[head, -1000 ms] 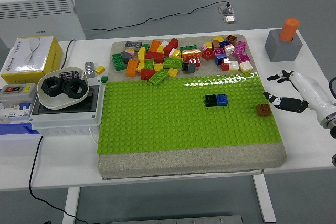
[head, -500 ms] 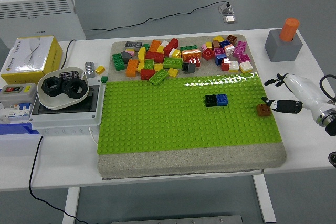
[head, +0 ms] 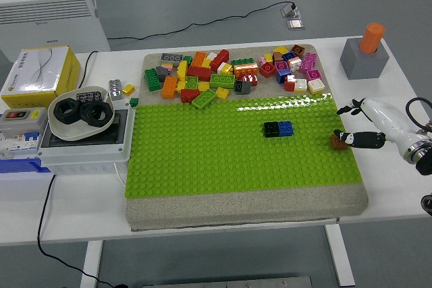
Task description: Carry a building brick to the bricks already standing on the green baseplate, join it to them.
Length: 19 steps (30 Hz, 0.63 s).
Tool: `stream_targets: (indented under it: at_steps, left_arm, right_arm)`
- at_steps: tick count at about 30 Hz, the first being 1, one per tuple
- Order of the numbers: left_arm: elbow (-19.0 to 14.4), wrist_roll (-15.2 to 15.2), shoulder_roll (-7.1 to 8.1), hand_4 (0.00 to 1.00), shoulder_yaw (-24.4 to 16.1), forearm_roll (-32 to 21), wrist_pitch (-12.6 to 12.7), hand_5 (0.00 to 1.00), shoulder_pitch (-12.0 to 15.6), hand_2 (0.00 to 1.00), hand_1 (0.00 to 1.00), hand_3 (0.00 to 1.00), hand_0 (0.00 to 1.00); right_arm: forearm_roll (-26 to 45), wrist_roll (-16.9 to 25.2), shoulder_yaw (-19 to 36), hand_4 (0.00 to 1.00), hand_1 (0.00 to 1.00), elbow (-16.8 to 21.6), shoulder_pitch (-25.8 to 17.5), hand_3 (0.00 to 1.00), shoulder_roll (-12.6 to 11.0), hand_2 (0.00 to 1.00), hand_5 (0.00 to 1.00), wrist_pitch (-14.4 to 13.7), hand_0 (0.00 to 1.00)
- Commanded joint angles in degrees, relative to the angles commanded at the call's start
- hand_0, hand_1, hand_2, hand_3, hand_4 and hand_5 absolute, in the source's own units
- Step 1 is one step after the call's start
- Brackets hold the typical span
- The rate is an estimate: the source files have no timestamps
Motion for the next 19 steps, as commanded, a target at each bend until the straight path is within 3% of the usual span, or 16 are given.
stream_targets:
  at_steps: [19]
  left_arm:
    - [0.0, 0.34, 0.22, 0.822, 0.34, 0.17, 0.65, 0.998, -0.21, 0.694, 0.733, 0.814, 0.735]
  right_arm:
    - [-0.69, 0.16, -0.13, 0.764, 0.755, 0.66, 0.26, 0.661, -2.15, 0.775, 0.245, 2.92, 0.8]
